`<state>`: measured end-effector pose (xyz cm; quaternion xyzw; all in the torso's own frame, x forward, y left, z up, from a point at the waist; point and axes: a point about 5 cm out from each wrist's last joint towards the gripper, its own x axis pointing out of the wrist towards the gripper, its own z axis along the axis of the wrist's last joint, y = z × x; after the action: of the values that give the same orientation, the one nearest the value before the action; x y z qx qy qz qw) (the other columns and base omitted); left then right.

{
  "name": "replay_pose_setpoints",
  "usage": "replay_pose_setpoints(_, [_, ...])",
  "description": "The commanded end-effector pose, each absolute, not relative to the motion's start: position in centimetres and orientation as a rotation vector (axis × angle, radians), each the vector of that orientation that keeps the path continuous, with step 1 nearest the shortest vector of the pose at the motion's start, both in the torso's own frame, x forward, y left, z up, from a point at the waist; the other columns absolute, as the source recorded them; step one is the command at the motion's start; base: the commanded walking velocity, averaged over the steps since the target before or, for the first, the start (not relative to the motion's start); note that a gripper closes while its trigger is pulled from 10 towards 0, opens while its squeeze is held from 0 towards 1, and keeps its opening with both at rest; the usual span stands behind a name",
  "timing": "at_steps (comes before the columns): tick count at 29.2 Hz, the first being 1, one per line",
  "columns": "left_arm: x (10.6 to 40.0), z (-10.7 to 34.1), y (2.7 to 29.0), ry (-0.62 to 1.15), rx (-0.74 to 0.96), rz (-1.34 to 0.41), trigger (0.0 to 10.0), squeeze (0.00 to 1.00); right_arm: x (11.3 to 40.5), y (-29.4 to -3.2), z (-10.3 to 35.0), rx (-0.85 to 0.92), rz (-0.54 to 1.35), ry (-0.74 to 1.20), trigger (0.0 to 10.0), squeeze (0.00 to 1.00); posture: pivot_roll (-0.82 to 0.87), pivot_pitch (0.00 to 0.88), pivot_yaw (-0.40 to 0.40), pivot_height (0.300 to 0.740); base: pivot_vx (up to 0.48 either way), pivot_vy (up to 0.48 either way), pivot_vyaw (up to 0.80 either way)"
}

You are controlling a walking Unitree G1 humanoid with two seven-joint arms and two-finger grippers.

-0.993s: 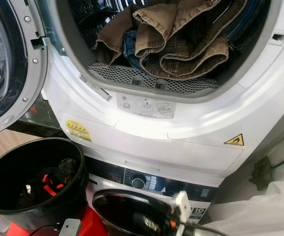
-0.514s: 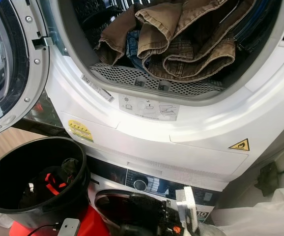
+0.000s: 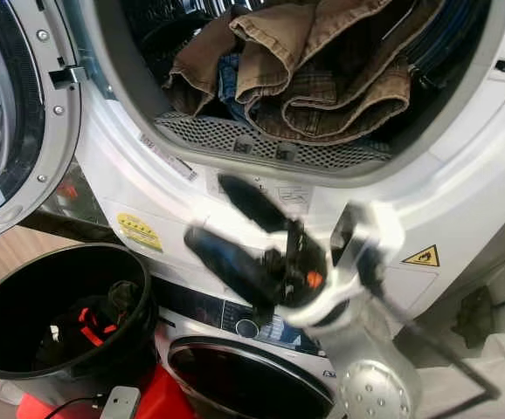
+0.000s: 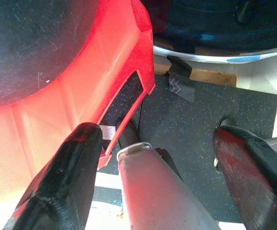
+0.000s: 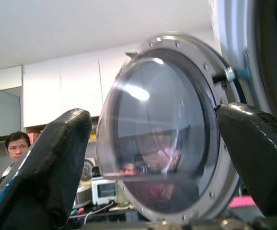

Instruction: Clothes washing

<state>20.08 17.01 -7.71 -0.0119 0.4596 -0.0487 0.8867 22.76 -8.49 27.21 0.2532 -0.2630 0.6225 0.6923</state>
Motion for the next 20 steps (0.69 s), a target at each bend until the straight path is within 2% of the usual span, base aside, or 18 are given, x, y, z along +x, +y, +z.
replay_pose_setpoints(1, [19.8, -7.9, 17.3, 0.976, -0.014, -0.105, 10.0, 0.00, 22.3, -8.1, 28.4, 0.557, 1.402, -0.631, 10.0, 0.00, -0.09, 0.006, 0.044, 0.740, 0.000, 0.000, 0.00])
replay_pose_setpoints(2, [19.8, -7.9, 17.3, 0.976, -0.014, -0.105, 10.0, 0.00, 22.3, -8.1, 28.4, 0.557, 1.402, -0.631, 10.0, 0.00, -0.09, 0.006, 0.044, 0.740, 0.000, 0.000, 0.00])
replay_pose_setpoints(5, [19.8, -7.8, 17.3, 0.975, -0.011, -0.104, 10.0, 0.00, 23.8, -7.2, 30.1, 0.467, 1.226, -0.658, 10.0, 0.00, -0.09, 0.008, 0.048, 0.740, 0.000, 0.000, 0.00])
replay_pose_setpoints(8, [19.9, -7.8, 17.4, 0.974, -0.005, -0.105, 10.0, 0.00, 25.6, -6.3, 31.2, 0.209, 0.975, -0.674, 10.0, 0.00, -0.09, 0.009, 0.054, 0.740, 0.000, 0.000, 0.00])
replay_pose_setpoints(10, [19.9, -7.8, 17.5, 0.974, -0.003, -0.105, 10.0, 0.00, 26.0, -6.5, 31.3, 0.163, 0.904, -0.668, 10.0, 0.00, -0.09, 0.010, 0.055, 0.740, 0.000, 0.000, 0.00])
replay_pose_setpoints(17, [19.8, -7.8, 17.6, 0.976, 0.000, -0.107, 10.0, 0.00, 25.2, -6.5, 31.7, 0.028, 0.835, -0.714, 10.0, 0.00, -0.10, 0.018, 0.059, 0.740, 0.000, 0.000, 0.00])
replay_pose_setpoints(19, [19.8, -7.8, 17.6, 0.975, 0.000, -0.108, 10.0, 0.00, 24.8, -6.0, 31.3, -0.045, 0.797, -0.730, 10.0, 0.00, -0.11, 0.020, 0.061, 0.740, 0.000, 0.000, 0.00])
replay_pose_setpoints(20, [19.8, -7.8, 17.6, 0.976, -0.003, -0.108, 10.0, 0.00, 24.6, -5.6, 30.6, -0.138, 0.761, -0.723, 10.0, 0.00, -0.11, 0.021, 0.065, 0.740, 0.000, 0.000, 0.00])
